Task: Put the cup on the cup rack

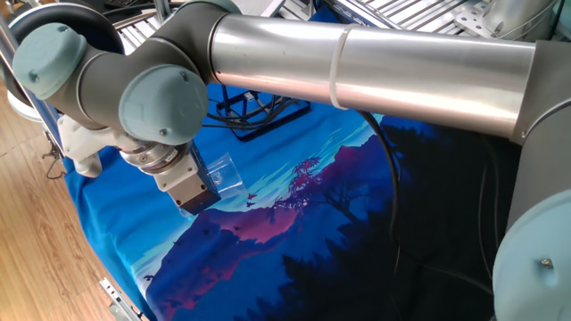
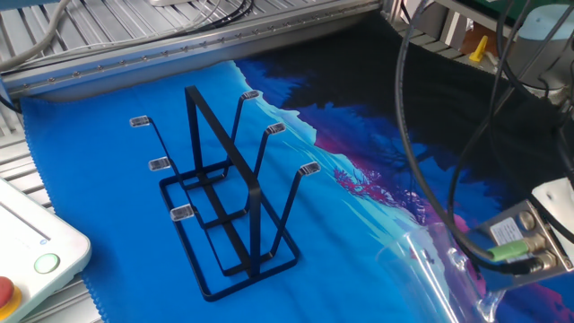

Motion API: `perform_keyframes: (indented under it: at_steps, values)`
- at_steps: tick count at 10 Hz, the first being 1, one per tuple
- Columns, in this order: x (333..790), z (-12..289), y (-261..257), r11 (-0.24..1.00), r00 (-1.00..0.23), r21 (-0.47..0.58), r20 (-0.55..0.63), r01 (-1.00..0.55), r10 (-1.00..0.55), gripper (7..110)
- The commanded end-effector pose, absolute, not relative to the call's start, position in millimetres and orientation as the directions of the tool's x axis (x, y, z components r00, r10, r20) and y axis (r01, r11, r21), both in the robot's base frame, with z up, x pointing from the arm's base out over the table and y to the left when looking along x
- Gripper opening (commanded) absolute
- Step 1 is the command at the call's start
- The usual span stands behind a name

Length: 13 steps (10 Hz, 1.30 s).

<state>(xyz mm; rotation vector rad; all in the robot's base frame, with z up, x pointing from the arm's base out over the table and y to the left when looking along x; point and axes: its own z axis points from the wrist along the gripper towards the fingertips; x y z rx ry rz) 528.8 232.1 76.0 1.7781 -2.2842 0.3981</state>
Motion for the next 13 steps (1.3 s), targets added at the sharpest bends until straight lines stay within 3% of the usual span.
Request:
perform_keyframes:
  at_steps: [1,13]
  values:
    - [531.9,73.0,242.8,0.222,-0.233,-0.073,0.288,-0.972,-0.929,7]
    - [531.4,78.3,235.3,0.173,-0.185,-0.067,0.303,-0.983,-0.935,7]
